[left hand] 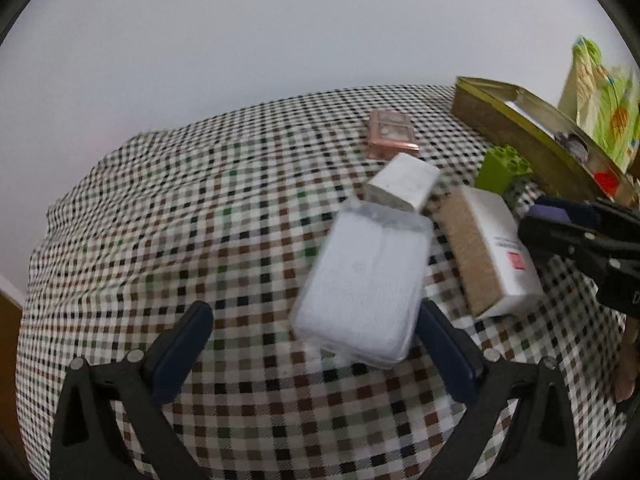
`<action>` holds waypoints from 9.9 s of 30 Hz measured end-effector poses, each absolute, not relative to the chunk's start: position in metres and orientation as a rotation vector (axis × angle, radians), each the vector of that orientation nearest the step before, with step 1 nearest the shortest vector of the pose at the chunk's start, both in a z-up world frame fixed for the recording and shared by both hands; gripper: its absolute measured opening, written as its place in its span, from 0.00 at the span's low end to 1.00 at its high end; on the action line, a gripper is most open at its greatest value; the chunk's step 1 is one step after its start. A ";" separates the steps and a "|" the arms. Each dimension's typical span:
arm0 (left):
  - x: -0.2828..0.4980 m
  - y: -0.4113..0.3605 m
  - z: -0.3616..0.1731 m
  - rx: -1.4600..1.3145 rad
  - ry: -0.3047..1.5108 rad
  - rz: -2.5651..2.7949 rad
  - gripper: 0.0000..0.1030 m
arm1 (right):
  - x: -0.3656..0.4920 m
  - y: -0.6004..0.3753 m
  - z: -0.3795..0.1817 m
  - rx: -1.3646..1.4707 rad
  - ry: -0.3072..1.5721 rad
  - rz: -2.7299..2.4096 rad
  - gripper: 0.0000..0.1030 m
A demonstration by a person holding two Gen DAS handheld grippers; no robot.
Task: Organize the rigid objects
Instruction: 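Grasp the clear plastic box with the left tool while the right tool grasps the purple block, then carry the clear box and purple block over the gold tin with both tools, then lower the clear box and purple block into the tin and open both tools, then withdraw both open tools from the tin, then grasp the white box with red seal with the left tool while the right tool grasps the green Lego brick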
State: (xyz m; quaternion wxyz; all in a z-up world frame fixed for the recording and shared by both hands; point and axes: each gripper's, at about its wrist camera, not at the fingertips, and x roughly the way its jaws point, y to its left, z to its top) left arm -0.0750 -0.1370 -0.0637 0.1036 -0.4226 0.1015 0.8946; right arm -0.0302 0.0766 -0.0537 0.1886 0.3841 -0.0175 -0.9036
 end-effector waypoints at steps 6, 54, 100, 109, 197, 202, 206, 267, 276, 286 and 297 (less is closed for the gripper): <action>-0.073 -0.110 -0.063 -1.168 0.488 2.625 1.00 | -0.031 0.073 -0.053 1.070 -0.061 -2.506 0.49; -0.084 -0.174 -0.029 -0.991 -0.133 2.869 0.52 | -0.032 0.084 -0.054 1.080 0.016 -2.403 0.43; -0.071 0.030 0.007 -0.705 -0.032 2.837 0.52 | 0.007 0.262 0.013 0.479 -0.078 -2.988 0.43; -0.070 0.068 0.005 -0.714 0.000 2.774 0.52 | -0.001 0.291 0.008 0.561 -0.030 -3.029 0.43; -0.062 0.147 -0.033 -1.008 0.268 2.603 0.66 | -0.062 0.268 -0.037 1.083 -0.121 -2.733 0.45; -0.051 0.141 -0.025 -0.923 0.280 2.686 0.94 | -0.052 0.269 -0.027 0.948 -0.249 -2.676 0.70; -0.046 0.138 -0.020 -0.876 0.237 2.697 0.99 | -0.036 0.267 -0.013 0.816 -0.272 -2.732 0.79; -0.044 0.030 -0.014 -0.731 0.115 2.933 0.99 | 0.053 0.252 0.008 0.327 -0.310 -3.133 0.82; -0.056 -0.025 -0.020 -0.824 0.089 2.920 0.99 | 0.049 0.204 0.004 0.391 -0.255 -3.038 0.82; -0.068 -0.075 -0.031 -0.945 0.057 2.821 0.99 | 0.041 0.160 -0.002 0.495 -0.163 -2.941 0.82; -0.081 -0.069 -0.050 -1.150 0.138 2.744 0.97 | 0.029 0.138 -0.007 0.587 -0.119 -2.897 0.82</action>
